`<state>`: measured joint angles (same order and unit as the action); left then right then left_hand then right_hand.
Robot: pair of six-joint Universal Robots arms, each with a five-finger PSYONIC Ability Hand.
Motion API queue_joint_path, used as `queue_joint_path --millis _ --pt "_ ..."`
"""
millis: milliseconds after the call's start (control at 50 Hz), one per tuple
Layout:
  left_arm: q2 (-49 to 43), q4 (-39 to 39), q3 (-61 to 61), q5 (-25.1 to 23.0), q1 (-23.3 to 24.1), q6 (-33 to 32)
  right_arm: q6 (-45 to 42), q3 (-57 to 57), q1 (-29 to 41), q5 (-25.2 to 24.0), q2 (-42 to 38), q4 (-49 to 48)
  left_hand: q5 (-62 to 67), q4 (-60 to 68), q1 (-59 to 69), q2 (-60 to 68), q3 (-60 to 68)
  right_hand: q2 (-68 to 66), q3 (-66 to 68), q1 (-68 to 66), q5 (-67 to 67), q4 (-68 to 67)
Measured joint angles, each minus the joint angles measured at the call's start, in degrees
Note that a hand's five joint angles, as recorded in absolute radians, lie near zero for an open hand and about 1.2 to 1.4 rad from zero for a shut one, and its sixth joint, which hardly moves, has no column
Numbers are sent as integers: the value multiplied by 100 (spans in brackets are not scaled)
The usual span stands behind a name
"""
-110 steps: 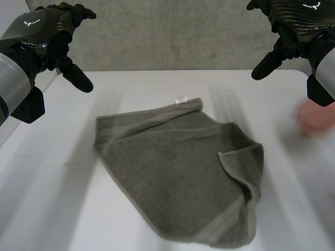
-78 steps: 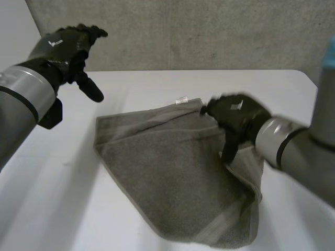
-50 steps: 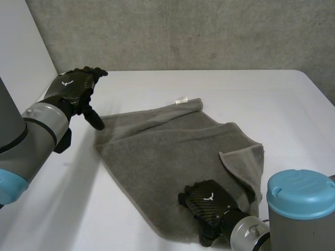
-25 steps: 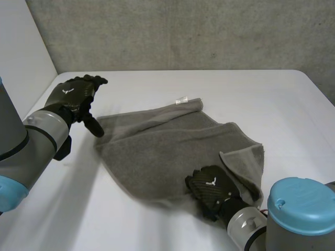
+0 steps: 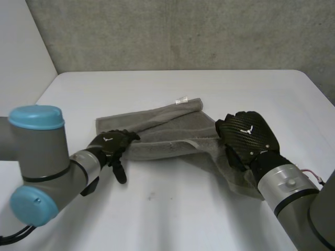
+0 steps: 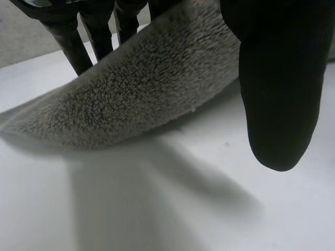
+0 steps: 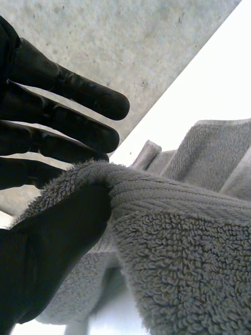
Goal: Fold the towel.
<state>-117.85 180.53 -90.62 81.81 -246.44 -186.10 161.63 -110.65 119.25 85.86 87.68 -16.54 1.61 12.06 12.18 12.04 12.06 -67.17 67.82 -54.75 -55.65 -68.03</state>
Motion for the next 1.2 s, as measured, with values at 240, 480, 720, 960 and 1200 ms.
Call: queue_joint_path --millis 240,480,720,960,1200 --pt "-921 551 883 59 171 -8 -30 76 -190 -13 485 223 4624 4581 4621 4609 4597 0 0 1 0 -27" --pt "-608 1560 1511 373 178 -96 -665 1132 -704 -579 -158 822 5676 5666 5495 5672 5658 0 0 1 -1 -27" --pt "-187 2280 3454 988 97 -1180 -1030 4150 -792 -706 -1571 -315 5752 5767 5567 5759 5751 -42 27 1 -10 -38" --pt "603 2017 1761 1525 113 -1309 -487 4103 -1149 -1973 -1936 171 5780 5768 5604 5766 5755 -42 27 1 -91 -38" --pt "575 1399 -702 1486 640 -1392 -1881 3614 -1726 -2468 -2803 2985 5780 5769 5605 5767 5755 432 -385 273 258 385"
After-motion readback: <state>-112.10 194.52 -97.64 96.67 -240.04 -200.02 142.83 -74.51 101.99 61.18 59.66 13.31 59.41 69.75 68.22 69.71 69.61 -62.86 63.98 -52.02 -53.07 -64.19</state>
